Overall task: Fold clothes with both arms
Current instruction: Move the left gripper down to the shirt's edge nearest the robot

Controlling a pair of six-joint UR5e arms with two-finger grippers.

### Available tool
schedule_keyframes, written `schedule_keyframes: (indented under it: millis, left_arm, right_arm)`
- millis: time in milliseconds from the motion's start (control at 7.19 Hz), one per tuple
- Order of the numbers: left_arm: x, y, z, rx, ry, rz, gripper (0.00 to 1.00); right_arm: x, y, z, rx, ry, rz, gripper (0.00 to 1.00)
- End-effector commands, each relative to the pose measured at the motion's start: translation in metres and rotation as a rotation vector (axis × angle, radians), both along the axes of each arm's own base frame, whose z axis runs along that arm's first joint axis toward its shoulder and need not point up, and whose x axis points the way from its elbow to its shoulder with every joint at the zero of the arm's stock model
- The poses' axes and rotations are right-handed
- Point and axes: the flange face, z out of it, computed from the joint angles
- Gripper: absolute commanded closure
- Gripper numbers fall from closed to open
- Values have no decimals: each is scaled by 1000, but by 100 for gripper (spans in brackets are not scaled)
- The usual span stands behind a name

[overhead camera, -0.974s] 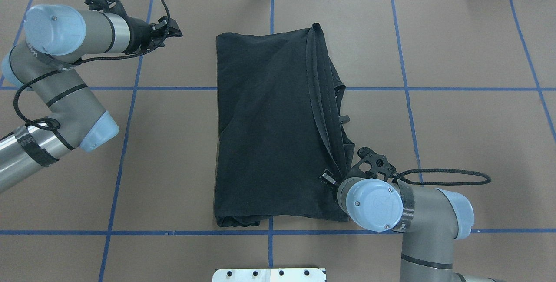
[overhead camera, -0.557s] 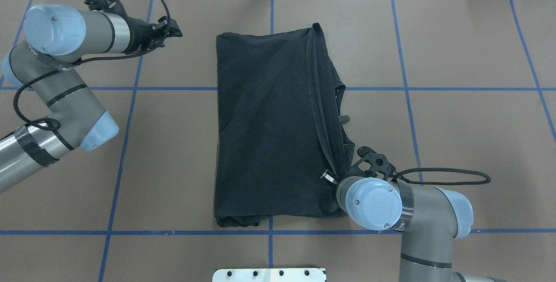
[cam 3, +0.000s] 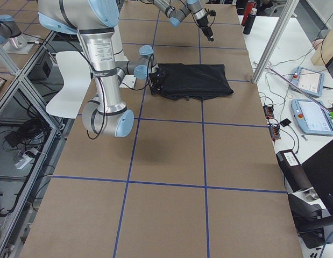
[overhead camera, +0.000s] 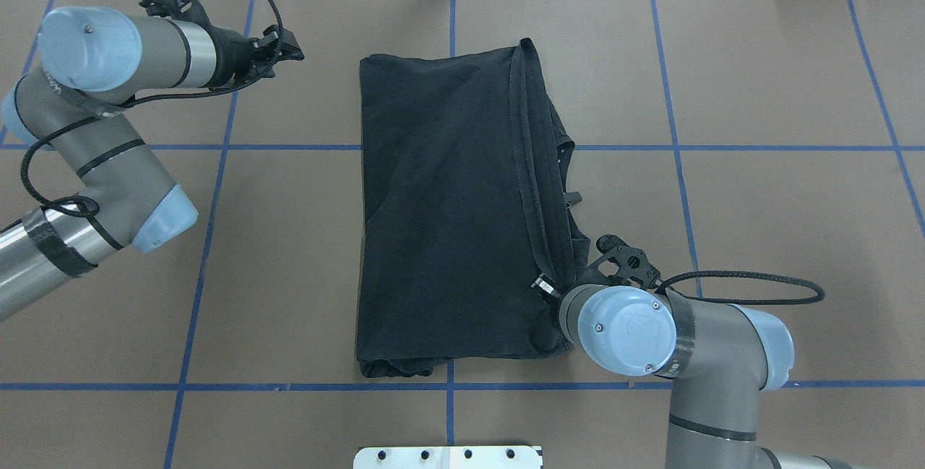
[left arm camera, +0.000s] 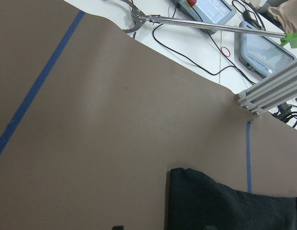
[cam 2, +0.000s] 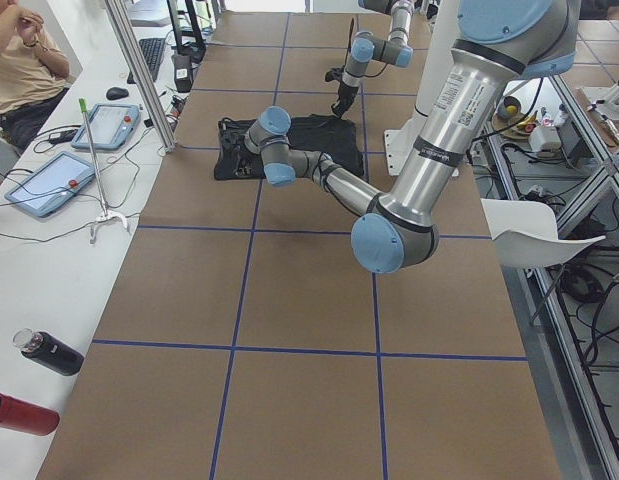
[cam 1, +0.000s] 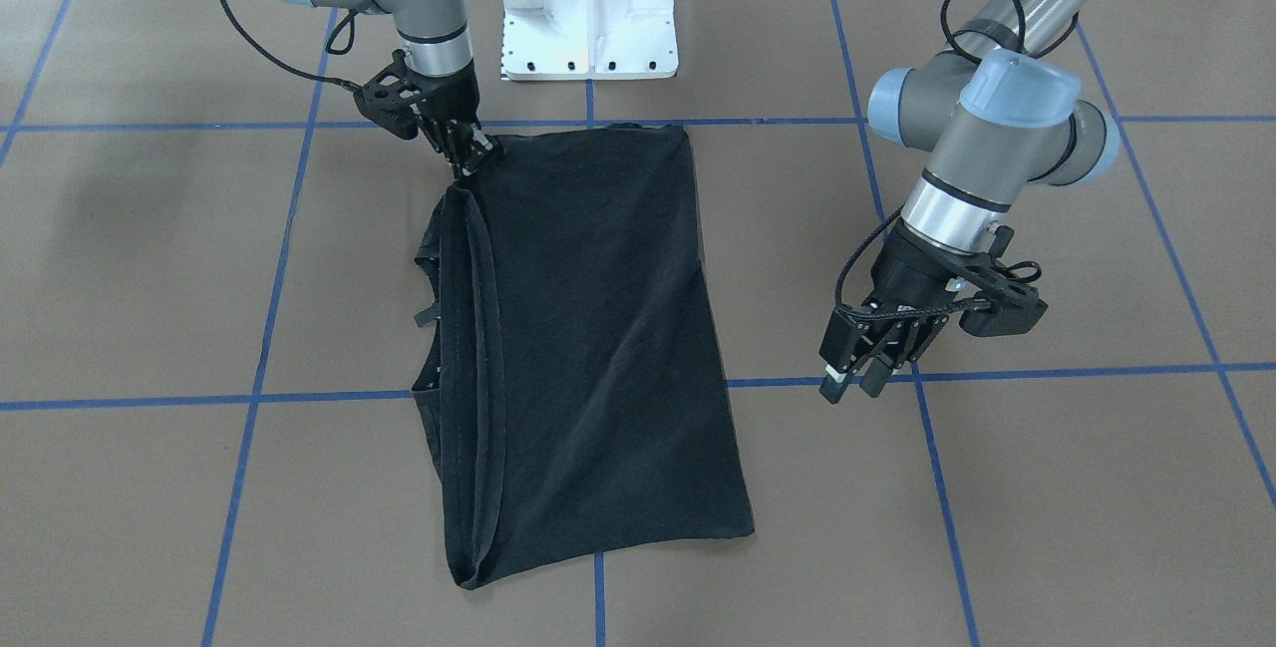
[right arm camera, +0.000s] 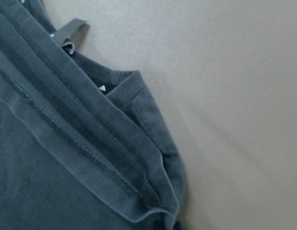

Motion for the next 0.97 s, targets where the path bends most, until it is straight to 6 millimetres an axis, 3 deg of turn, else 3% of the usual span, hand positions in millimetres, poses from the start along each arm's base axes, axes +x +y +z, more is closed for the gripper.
schedule_keyframes:
  millis: [0, 139, 417, 557, 835]
  left_arm:
    - [4, 12, -18, -75, 102, -30, 35]
    - [11, 46, -29, -150, 195, -25, 35]
    - [0, 155, -36, -256, 337, 7, 34]
    - [16, 196, -33, -287, 355, 8, 34]
    - [58, 252, -15, -395, 340, 38, 34]
  right_arm:
    - [9, 0, -8, 1, -20, 1, 100]
    - [16, 1, -12, 2, -31, 1, 100]
    - [32, 10, -14, -27, -51, -31, 100]
    - [40, 15, -10, -45, -55, -51, 100]
    - [46, 21, -12, -69, -67, -81, 100]
